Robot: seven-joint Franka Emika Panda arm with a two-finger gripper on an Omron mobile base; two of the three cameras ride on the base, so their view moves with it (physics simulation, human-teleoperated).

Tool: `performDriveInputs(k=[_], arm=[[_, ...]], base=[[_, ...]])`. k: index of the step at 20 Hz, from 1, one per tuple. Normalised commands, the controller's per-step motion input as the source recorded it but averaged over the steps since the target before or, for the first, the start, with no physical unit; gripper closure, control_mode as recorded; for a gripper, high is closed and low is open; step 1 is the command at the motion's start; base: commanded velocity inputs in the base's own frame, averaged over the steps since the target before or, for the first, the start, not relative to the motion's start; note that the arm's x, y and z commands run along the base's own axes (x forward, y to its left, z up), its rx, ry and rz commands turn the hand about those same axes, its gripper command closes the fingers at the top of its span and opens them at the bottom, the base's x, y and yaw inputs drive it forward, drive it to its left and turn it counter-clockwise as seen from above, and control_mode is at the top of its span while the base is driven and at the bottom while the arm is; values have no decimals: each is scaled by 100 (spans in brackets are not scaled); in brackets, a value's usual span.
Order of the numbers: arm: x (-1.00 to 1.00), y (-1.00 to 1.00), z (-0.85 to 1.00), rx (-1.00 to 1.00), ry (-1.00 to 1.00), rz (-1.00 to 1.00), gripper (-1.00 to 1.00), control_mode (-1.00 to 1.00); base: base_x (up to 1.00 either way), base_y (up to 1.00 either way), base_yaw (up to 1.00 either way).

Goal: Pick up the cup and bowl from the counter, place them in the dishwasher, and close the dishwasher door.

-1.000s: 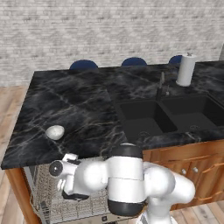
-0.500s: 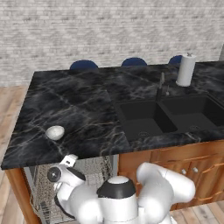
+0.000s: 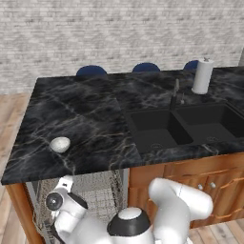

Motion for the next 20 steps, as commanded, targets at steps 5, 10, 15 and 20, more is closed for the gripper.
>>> performDriveInputs(k=[5,10,15,20], arm=[[3,1,-38,-4,0,16,100,-100],[23,0,-45,-6,0,11,100,-100],[49,0,-36,-4,0,4,100,-100],[46,0,-47,0,0,4,100,-100]], base=[[0,0,0],[0,0,0],[0,0,0],[0,0,0]])
